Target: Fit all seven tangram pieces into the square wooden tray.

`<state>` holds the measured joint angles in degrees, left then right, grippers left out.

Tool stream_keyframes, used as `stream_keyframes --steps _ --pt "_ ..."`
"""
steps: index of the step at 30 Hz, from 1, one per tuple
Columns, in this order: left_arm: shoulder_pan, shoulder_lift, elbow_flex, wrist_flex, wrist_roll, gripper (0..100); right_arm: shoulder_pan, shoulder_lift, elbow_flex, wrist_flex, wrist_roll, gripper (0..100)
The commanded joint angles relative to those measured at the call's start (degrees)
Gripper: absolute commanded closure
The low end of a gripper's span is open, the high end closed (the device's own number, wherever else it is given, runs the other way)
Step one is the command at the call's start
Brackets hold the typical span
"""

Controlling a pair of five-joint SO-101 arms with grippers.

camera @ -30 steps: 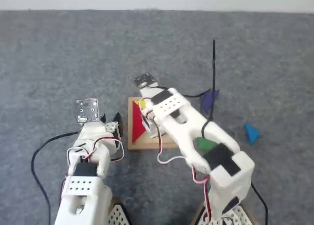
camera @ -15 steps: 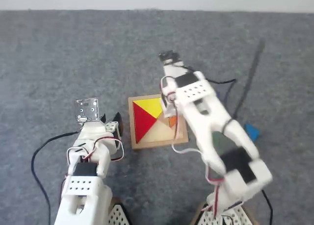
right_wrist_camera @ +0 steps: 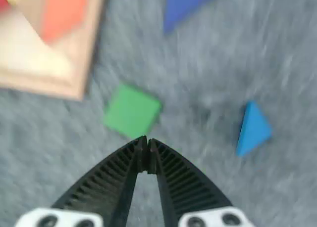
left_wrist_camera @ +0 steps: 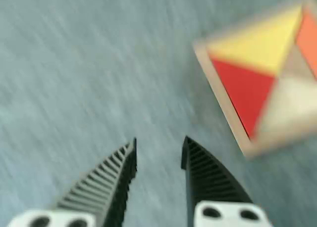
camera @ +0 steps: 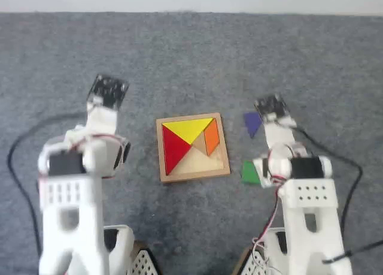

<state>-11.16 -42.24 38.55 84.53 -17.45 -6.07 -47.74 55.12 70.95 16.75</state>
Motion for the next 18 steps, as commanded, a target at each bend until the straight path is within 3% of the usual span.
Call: stream_keyframes --steps 1,8,12,18 --pt "-0.53 17.14 -13.58 10.37 -0.7 85 5.32 -6.37 10.81 -5.32 2.2 98.8" --pt "-4.66 35.69 -24.92 13.36 2.37 85 5.58 -10.59 18.73 -9.8 2.37 96.9" --pt "-4.48 37.71 -27.47 13.36 2.37 85 5.85 -10.68 19.08 -9.8 2.29 90.3" --pt "-4.48 37.54 -25.98 10.55 5.71 85 6.46 -9.98 10.2 -6.46 2.2 89.8"
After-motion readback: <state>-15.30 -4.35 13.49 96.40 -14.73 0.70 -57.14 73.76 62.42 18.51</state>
